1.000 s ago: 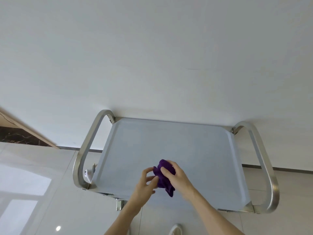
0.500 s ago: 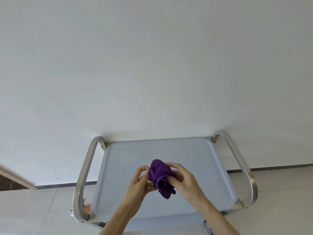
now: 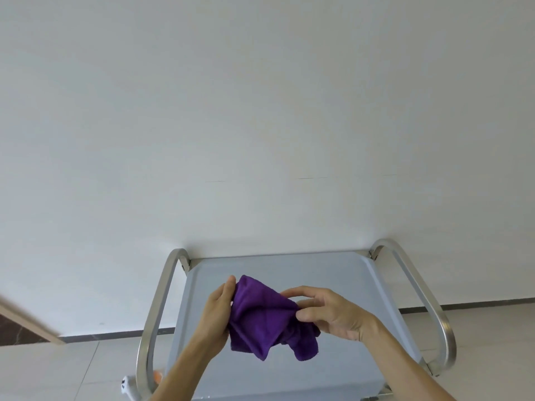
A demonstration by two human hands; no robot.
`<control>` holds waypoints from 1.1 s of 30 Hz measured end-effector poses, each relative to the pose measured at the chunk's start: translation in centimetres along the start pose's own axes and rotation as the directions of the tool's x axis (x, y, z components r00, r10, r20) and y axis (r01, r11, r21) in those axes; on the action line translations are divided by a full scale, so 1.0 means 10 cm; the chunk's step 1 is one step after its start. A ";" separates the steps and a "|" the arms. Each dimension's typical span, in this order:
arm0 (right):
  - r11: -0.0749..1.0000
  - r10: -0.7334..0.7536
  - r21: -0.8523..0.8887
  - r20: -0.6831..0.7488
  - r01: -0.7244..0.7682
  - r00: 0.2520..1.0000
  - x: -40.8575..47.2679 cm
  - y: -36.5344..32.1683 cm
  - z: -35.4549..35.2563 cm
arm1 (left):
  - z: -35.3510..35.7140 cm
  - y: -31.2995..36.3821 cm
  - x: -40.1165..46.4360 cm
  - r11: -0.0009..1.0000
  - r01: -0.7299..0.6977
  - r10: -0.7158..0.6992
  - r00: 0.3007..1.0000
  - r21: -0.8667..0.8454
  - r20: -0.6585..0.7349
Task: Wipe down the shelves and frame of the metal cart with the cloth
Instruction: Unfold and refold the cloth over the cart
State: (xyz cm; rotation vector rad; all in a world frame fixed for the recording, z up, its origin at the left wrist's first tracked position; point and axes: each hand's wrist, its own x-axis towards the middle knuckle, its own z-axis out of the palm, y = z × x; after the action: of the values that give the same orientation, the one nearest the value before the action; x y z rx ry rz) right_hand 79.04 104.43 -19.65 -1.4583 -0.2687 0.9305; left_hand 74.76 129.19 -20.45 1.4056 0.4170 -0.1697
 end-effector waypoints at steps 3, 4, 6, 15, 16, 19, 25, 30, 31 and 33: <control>0.999 -0.013 0.035 -0.030 0.014 0.999 0.10 0.08 0.06 | -0.03 0.06 0.01 0.998 0.013 -0.013 1.000 -0.058 -0.009; 0.999 -0.034 -0.007 -0.085 0.034 0.996 0.14 0.11 0.11 | -0.03 0.07 0.01 0.998 0.013 -0.013 1.000 -0.065 -0.004; 0.995 -0.082 -0.073 -0.222 0.067 0.972 0.23 0.14 0.24 | 0.00 0.08 -0.01 0.996 0.018 -0.018 1.000 -0.087 -0.002; 0.978 -0.200 -0.130 -0.375 0.162 0.905 0.27 0.02 0.87 | 0.08 -0.01 -0.08 0.978 -0.026 0.001 0.993 -0.207 -0.118; 0.969 -0.217 -0.187 -0.354 0.158 0.910 0.26 0.03 0.90 | 0.08 -0.03 -0.08 0.977 -0.025 -0.002 0.992 -0.213 -0.123; 0.957 -0.247 -0.240 -0.363 0.166 0.898 0.27 0.04 0.89 | 0.05 -0.04 -0.10 0.975 -0.004 -0.023 0.993 -0.220 -0.120; 0.948 -0.217 -0.298 -0.348 0.112 0.912 0.28 -0.08 0.62 | -0.31 0.01 -0.10 0.990 0.041 -0.055 0.993 -0.131 -0.103; 0.877 -0.118 -0.480 -0.245 -0.015 0.962 0.42 -0.31 0.30 | -1.01 0.13 -0.10 0.973 0.058 -0.082 0.992 0.223 0.101; 0.835 -0.078 -0.548 -0.200 -0.045 0.977 0.45 -0.36 0.25 | -1.16 0.18 -0.12 0.945 0.033 -0.087 0.985 0.327 0.151; 0.762 0.004 -0.642 -0.122 -0.082 0.993 0.53 -0.46 0.19 | -1.43 0.31 -0.16 0.841 -0.014 -0.126 0.967 0.540 0.220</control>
State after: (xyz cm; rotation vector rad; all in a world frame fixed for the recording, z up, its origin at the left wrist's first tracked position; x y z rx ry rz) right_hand 82.83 110.06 -17.06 -2.1614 -0.5112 0.8191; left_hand 71.83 143.49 -18.54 1.9011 0.2035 -0.5414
